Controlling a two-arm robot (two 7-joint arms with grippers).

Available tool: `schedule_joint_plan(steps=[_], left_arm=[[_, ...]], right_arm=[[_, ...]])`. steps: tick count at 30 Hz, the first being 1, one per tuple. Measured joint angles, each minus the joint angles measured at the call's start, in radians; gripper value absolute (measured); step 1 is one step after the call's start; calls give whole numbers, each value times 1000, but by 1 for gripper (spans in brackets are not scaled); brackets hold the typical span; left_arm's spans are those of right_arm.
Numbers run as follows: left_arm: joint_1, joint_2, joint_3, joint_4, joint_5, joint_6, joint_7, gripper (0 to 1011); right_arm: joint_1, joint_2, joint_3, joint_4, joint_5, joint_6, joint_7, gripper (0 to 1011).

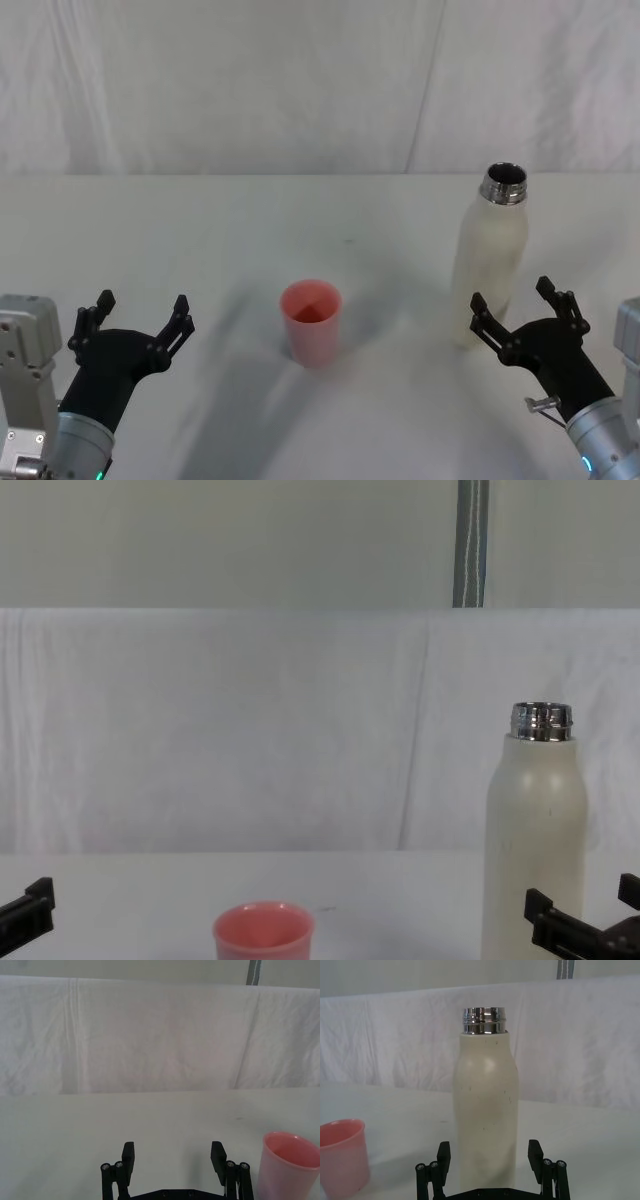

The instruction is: Grasp the thermos with one hand and pour water into the cup lid.

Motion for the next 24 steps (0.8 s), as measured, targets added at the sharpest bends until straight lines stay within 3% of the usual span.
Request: schedule_joint_plan(steps=[24], left_arm=[[0, 0, 0, 0, 0, 0, 0, 1001]], right_arm=[[-35, 0, -17, -36, -17, 4, -3, 1001]])
